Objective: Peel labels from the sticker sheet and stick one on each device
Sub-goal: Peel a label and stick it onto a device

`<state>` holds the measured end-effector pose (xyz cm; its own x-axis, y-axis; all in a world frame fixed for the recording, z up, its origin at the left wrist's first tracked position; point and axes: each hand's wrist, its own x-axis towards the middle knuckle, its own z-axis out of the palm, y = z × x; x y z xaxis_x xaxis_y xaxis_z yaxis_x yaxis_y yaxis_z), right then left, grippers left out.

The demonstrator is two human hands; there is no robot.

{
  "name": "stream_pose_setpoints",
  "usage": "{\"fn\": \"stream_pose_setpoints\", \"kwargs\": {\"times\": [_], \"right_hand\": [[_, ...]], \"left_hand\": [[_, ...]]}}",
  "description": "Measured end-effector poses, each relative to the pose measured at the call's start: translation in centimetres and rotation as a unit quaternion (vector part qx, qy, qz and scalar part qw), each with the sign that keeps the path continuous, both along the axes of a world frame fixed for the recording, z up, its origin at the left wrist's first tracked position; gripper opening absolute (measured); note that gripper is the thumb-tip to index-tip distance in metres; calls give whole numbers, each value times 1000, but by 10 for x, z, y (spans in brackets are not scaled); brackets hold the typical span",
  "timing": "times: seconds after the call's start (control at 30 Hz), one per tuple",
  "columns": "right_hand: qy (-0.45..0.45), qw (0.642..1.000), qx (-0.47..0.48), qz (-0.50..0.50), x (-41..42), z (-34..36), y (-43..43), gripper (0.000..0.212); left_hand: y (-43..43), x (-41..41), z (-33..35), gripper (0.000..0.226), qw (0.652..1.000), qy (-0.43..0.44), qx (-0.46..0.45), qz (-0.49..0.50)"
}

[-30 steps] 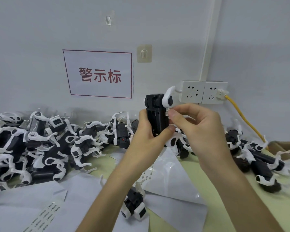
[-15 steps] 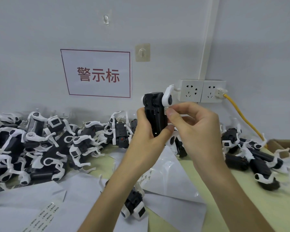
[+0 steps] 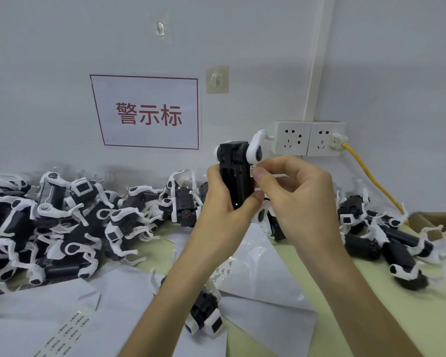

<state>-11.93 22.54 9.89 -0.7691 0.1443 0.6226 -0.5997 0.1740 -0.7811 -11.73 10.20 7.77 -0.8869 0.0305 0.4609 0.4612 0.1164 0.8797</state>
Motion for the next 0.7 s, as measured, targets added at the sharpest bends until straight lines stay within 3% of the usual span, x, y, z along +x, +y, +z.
{"fn": "stream_pose_setpoints", "kwargs": {"times": [0.7], "right_hand": [[-12,999,-29,-4,2,-1,-4,10]], "left_hand": [[2,-1,1,30,999,29,-18,19]]}}
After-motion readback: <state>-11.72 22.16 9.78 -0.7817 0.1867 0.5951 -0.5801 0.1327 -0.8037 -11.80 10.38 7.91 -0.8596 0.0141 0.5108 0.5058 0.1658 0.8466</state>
